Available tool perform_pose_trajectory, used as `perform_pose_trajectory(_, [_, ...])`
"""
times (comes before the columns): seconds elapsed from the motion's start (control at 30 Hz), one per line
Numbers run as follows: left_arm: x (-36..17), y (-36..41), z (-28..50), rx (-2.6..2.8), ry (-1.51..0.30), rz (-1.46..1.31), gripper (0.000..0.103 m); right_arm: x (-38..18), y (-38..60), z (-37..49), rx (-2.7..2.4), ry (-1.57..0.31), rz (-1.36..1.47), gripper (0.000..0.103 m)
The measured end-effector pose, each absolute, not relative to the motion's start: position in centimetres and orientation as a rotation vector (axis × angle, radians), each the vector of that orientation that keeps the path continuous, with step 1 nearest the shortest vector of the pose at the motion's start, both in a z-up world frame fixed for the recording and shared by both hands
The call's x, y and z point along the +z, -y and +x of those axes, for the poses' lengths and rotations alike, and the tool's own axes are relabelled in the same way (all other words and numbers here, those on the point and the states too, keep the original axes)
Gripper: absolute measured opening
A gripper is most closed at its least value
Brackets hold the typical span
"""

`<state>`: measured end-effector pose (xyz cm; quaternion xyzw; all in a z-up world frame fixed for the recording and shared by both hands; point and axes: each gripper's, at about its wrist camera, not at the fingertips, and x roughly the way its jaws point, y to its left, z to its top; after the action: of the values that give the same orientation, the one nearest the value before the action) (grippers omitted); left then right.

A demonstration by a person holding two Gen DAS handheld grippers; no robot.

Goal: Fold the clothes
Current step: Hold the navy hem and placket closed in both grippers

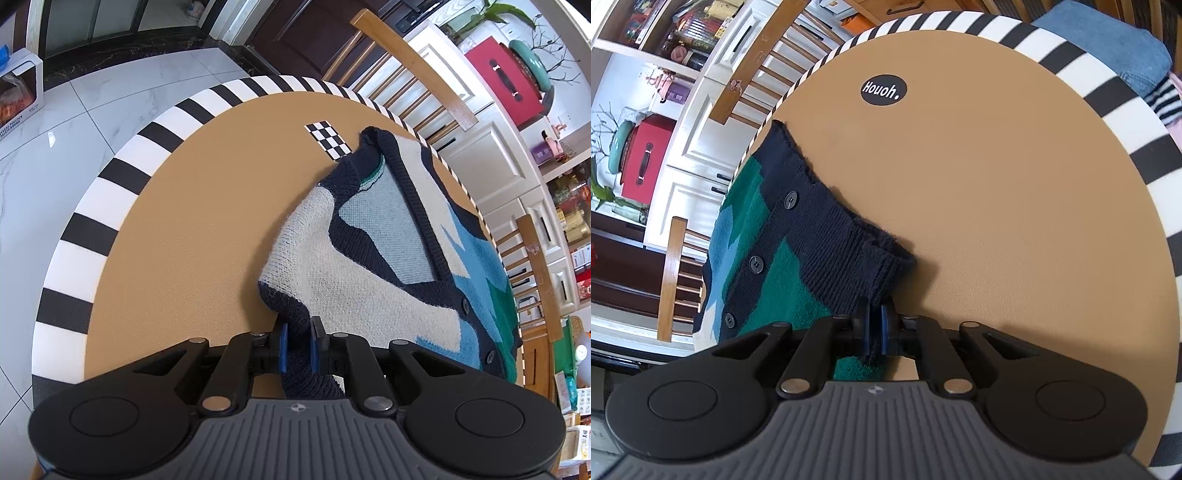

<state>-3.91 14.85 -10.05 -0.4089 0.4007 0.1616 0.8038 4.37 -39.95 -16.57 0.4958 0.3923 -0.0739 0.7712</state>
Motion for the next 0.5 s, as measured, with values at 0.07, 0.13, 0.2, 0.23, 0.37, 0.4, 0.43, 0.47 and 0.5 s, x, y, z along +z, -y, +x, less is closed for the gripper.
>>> perform_pose_trajectory(0.07, [-10.10,-14.99,-4.00,0.343,-0.856,-0.880,0.013,-16.48,39.93,4.45,-0.160,-0.855,1.067,0.005])
perform_pose_trajectory(0.13, [-10.15,-15.08,-4.10,0.340,-0.853,-0.884,0.013,-16.41,39.90,4.46,-0.160,-0.858,1.060,0.005])
perform_pose_trajectory(0.2, [-10.14,-15.13,-4.10,0.341,-0.855,-0.886,0.013,-16.35,39.87,4.46,-0.160,-0.860,1.053,0.005])
perform_pose_trajectory(0.23, [-10.13,-15.16,-4.09,0.345,-0.856,-0.889,0.013,-16.32,39.86,4.46,-0.160,-0.862,1.050,0.005])
perform_pose_trajectory(0.37, [-10.13,-15.15,-4.12,0.362,-0.854,-0.902,0.012,-16.31,39.77,4.41,-0.160,-0.861,1.047,0.005])
perform_pose_trajectory(0.4, [-10.09,-15.15,-4.15,0.368,-0.853,-0.903,0.012,-16.34,39.65,4.40,-0.162,-0.861,1.048,0.005])
perform_pose_trajectory(0.43, [-10.05,-15.14,-4.21,0.375,-0.853,-0.905,0.012,-16.28,39.62,4.30,-0.167,-0.861,1.048,0.005])
perform_pose_trajectory(0.47, [-10.01,-15.14,-4.27,0.381,-0.854,-0.906,0.012,-16.19,39.58,4.15,-0.176,-0.861,1.048,0.005])
perform_pose_trajectory(0.5, [-9.94,-15.14,-4.37,0.385,-0.856,-0.906,0.011,-16.10,39.53,4.00,-0.185,-0.860,1.047,0.005])
